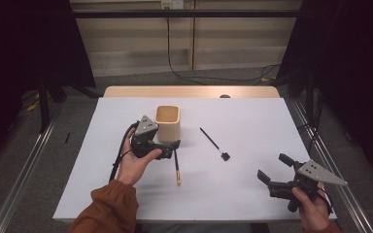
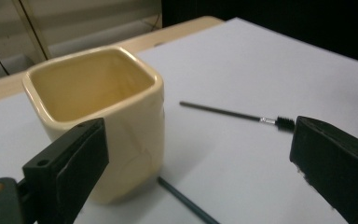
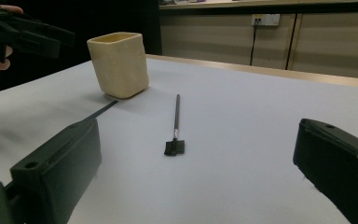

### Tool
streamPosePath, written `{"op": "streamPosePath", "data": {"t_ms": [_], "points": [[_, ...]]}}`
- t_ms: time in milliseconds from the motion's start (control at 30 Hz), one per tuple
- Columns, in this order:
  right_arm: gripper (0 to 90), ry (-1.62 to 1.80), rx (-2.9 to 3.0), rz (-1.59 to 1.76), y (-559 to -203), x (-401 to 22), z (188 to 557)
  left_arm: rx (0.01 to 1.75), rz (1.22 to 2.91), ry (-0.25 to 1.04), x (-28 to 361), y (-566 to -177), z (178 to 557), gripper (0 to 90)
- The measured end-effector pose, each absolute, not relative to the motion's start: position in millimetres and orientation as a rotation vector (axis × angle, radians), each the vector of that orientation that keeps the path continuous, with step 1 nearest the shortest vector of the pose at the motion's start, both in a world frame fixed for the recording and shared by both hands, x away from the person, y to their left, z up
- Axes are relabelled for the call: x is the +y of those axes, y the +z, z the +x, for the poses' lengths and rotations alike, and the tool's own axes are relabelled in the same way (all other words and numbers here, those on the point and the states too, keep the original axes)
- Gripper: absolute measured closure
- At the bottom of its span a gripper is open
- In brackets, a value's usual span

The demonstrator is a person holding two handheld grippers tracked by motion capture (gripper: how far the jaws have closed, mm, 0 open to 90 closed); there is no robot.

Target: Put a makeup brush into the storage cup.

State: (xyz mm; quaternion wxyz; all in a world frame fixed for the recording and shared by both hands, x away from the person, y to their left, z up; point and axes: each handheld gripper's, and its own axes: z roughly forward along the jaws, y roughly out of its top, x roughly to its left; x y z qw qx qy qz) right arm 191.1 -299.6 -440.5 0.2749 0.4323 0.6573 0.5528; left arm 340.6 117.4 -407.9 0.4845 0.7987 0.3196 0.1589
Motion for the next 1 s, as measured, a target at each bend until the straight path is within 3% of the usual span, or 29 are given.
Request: {"op": "streamPosePath", "data": {"t_ms": [167,533,733,1000], "points": [[0.2,1.484,1.775,1.156,-440.6,-298.7,191.2,0.837,2.010,0.299,113.5,-406.1,342.7,6.0],[0.3,1.482,1.777,1.156,-440.6,-298.3,191.5,0.880,2.166,0.264,100.7,-399.6,348.5,8.7],[0.2,1.481,1.788,1.144,-440.5,-297.0,190.8,0.966,2.260,0.152,92.6,-403.1,353.2,8.4],[0.2,1.481,1.792,1.147,-440.6,-297.2,190.7,1.023,2.345,0.115,86.6,-408.6,356.8,9.1]]}}
